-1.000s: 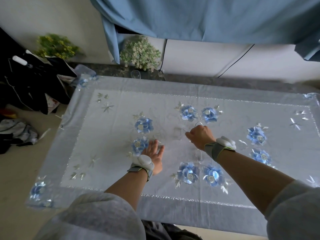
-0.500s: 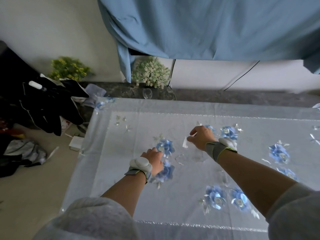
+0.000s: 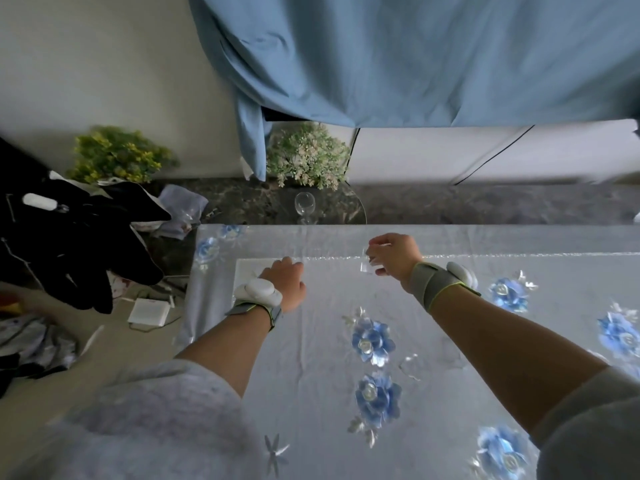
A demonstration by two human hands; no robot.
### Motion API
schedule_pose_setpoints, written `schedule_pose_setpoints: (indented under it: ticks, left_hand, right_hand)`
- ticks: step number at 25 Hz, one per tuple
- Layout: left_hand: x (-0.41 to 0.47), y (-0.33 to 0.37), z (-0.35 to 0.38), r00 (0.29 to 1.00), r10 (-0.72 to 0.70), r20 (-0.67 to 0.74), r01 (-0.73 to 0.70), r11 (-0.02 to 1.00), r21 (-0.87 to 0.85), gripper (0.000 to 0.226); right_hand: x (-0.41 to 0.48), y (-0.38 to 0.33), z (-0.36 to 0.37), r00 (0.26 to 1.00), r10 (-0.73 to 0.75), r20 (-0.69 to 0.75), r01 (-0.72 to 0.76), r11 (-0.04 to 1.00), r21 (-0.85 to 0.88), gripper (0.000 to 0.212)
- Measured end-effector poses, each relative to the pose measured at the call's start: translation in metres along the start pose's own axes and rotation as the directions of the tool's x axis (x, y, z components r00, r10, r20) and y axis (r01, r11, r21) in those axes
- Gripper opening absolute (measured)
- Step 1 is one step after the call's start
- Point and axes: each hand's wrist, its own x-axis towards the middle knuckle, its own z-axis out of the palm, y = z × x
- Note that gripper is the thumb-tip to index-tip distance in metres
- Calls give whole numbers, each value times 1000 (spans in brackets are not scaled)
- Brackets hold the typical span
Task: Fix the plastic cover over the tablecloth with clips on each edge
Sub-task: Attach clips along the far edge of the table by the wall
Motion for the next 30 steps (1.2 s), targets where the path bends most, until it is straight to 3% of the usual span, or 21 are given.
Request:
schedule_pose_setpoints:
  ticks: [7,11,14,19,24,30]
  left_hand:
    - [80,-20,-8,988,80,-131,-79,997,14,46]
    - [119,-35,-10,970,89,-227,-93,996,-5,36]
    - [141,-40,-6,970,42,-239,-57,997,-57,45]
    - [148,-42,-1,948,58,-312,-51,998,28,58]
    - [143,-36,-4,940,66,-336,-50,997,57,56]
    - [144,-41,-1,933,49,-358,-51,999,3,51]
  right_hand:
    - [45,-22,9,998,-15,-56,18,998,60,6]
    - [76,-35,22,999,27,-22,-25,993,113,13]
    - [100,-42,35,999,41,13,-42,991,130,17]
    - [137,-50,65,998,-21,62,11,987,158,10]
    - [168,-46,87,996,-57,65,54,998,45,21]
    - [192,-34,108,982,-25,186,67,974,-218,10]
